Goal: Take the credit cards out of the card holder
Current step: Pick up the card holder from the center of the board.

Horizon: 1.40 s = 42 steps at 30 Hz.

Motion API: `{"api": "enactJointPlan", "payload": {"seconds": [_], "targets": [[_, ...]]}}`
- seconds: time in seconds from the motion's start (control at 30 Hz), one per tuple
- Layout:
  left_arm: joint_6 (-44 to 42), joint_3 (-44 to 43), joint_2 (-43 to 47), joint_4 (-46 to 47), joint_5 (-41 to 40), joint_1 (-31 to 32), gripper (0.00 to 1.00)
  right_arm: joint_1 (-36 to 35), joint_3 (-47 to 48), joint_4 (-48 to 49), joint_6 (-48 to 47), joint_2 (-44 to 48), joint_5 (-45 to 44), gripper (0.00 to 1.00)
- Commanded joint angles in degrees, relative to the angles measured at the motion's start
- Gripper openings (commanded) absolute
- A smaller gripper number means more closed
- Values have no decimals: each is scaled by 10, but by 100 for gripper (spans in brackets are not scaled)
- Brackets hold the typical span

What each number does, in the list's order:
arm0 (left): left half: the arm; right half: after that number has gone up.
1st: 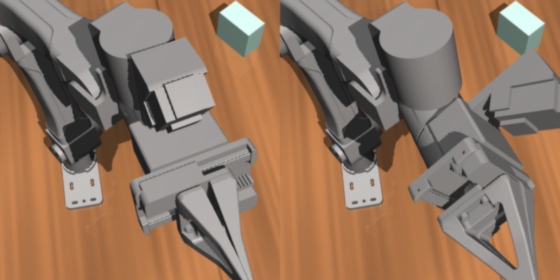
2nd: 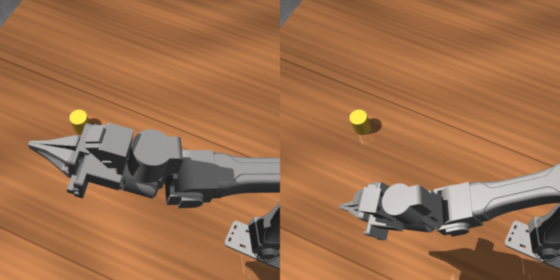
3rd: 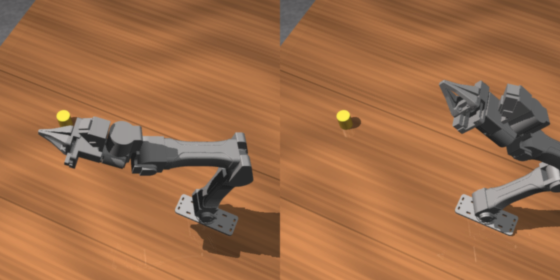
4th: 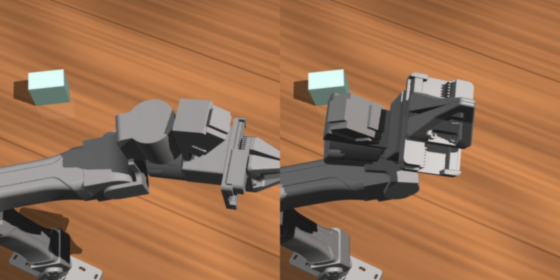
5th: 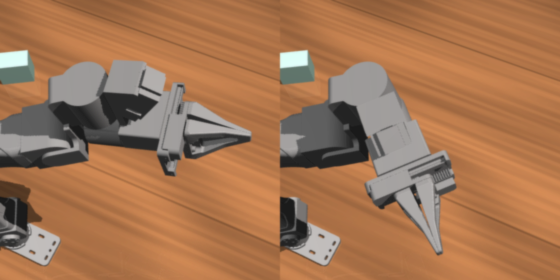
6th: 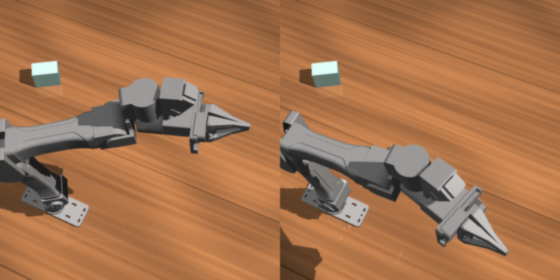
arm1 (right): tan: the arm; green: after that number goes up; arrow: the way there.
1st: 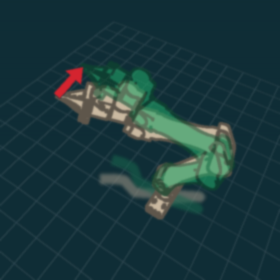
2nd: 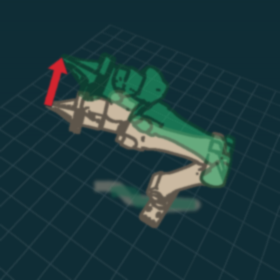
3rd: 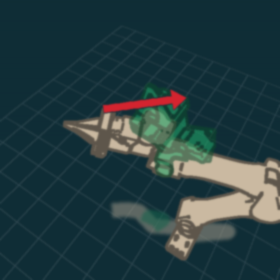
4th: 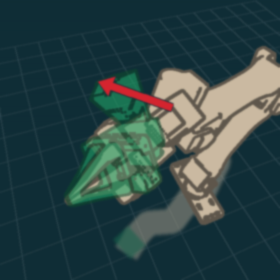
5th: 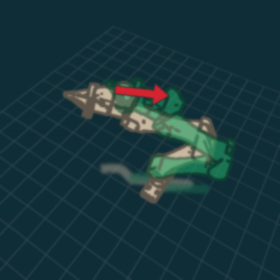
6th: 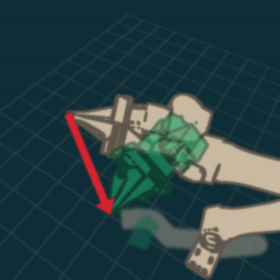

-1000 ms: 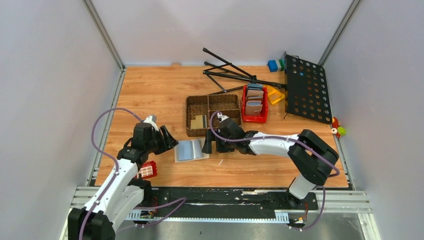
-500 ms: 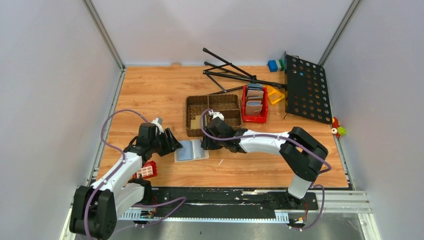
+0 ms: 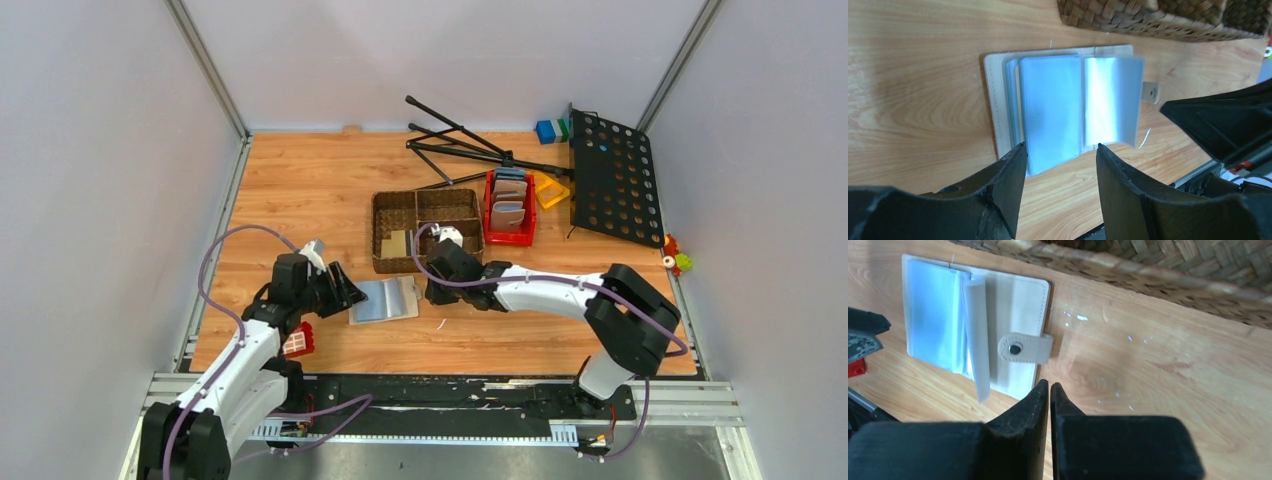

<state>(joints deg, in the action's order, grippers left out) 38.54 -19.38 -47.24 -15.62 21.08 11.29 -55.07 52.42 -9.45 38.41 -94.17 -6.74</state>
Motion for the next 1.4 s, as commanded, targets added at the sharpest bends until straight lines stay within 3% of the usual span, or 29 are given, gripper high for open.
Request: {"api": "enactJointPlan", "payload": {"seconds": [0.0, 0.07, 0.13, 0.17, 0.43, 0.63, 0.9, 1.0, 1.1, 1.27, 1.37], "targets": [[-6, 10, 1, -3, -8, 7, 61, -2, -24, -7, -35, 63, -9, 16], [-15, 3, -8, -4, -16, 7, 60, -2, -35, 1, -52, 79, -3, 44], [-21, -9, -8, -14, -26, 7, 58, -2, -42, 5, -61, 86, -6, 58], [-22, -13, 0, -19, -41, 7, 58, -2, -42, 6, -64, 87, -9, 61], [-9, -9, 81, -14, -96, 6, 64, -10, 18, -15, -95, 38, -22, 72], [-22, -14, 66, -26, -108, 5, 65, -27, 67, -46, -110, -6, -56, 81], [-22, 2, 33, 0, -111, 5, 65, -34, 103, -69, -107, -46, -75, 80], [-25, 2, 26, 6, -106, 5, 65, -34, 124, -85, -100, -65, -90, 74], [-23, 2, 30, 8, -105, 5, 65, -33, 154, -112, -94, -93, -108, 60], [-24, 6, 43, 2, -99, 5, 66, -33, 102, -73, -74, -66, -100, 12], [-17, 24, 45, 21, -79, 5, 77, -32, 52, -47, -68, -21, -96, 0]]}}
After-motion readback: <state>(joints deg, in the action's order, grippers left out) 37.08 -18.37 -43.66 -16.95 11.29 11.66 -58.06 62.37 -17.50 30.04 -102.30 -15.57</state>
